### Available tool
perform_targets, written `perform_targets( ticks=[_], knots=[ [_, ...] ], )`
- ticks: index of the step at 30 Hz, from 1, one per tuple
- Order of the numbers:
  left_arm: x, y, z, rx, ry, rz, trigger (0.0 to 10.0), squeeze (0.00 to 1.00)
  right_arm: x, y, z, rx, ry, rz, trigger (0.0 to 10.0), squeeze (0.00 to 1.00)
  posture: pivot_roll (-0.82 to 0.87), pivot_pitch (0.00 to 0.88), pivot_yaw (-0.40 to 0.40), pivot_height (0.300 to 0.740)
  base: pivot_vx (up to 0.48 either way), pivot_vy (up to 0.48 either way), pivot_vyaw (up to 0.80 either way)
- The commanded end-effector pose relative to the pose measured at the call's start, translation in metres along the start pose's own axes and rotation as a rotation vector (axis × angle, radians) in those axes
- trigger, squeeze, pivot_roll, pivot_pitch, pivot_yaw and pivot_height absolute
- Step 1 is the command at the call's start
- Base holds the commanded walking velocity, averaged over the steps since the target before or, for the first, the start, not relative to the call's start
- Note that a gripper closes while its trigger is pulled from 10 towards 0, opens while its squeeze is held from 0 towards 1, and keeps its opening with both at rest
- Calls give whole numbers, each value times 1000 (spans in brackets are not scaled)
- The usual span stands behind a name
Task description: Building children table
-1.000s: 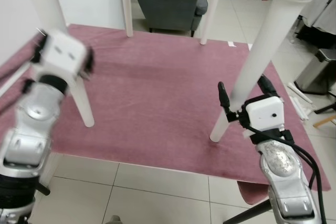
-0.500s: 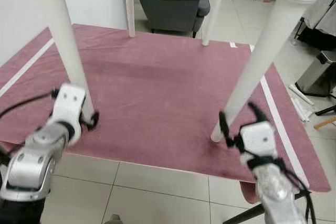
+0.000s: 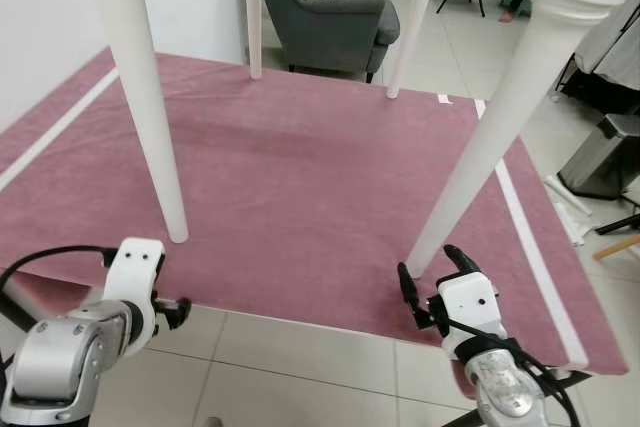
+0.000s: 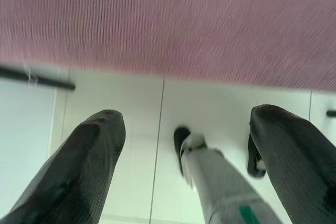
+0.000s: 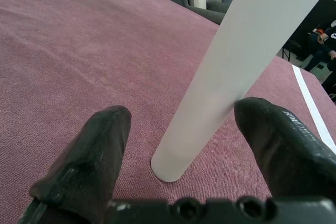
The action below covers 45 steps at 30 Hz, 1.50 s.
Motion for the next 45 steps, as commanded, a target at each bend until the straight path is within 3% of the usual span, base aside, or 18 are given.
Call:
perform_targets(
  ticks=[1, 45],
  knots=[
    [-60, 96, 3, 222, 45, 1105, 10000, 0, 1, 1, 2, -15, -9, 8, 10000, 0, 129, 15, -48, 740, 0, 0, 0],
    [-60, 96, 3, 222, 45, 1105, 10000, 0, 1, 1, 2, -15, -9, 8, 10000, 0, 129, 15, -48, 740, 0, 0, 0]
  ],
)
Point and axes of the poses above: a point about 5 cm out from each wrist's last joint towards the gripper, its own x axis pointing out of the wrist towards the gripper, its own y axis along the axis of the wrist's last joint, z = x × y, the point moved 1 cm from there along x, pointing out of the wrist towards the gripper, and after that the axes turned 5 degrees about x, right-handed, at the moved point
